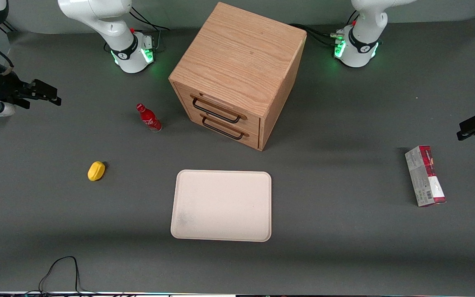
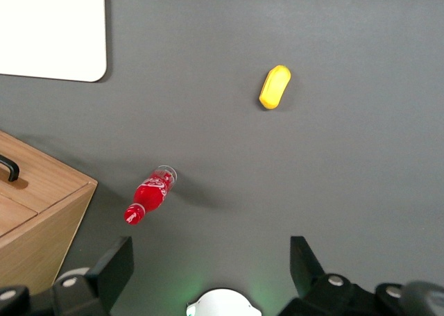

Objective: Place coke bottle on tray

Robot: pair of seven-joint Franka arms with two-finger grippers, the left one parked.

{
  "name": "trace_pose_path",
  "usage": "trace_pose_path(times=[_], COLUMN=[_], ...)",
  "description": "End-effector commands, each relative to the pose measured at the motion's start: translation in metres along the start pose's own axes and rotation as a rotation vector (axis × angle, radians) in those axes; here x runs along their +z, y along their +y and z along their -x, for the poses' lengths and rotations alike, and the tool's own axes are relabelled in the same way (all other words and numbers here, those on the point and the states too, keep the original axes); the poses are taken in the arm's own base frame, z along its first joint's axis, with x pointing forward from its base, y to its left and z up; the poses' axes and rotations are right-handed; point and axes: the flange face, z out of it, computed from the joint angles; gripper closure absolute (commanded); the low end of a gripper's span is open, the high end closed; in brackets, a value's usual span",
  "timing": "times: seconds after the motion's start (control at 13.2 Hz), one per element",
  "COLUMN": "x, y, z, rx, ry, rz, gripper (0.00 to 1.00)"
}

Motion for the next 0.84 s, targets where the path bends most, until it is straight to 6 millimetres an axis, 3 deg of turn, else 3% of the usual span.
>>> trace_pose_path(times=[0.0, 0.76], x=[-0.0034, -0.0047], y=[-0.0044, -0.0110], z=[-0.0042, -0.0049], rx=[0.011, 0.012], ry=[-0.028, -0.031], rz=[-0.006, -0.001], gripper=[0.00, 0.00])
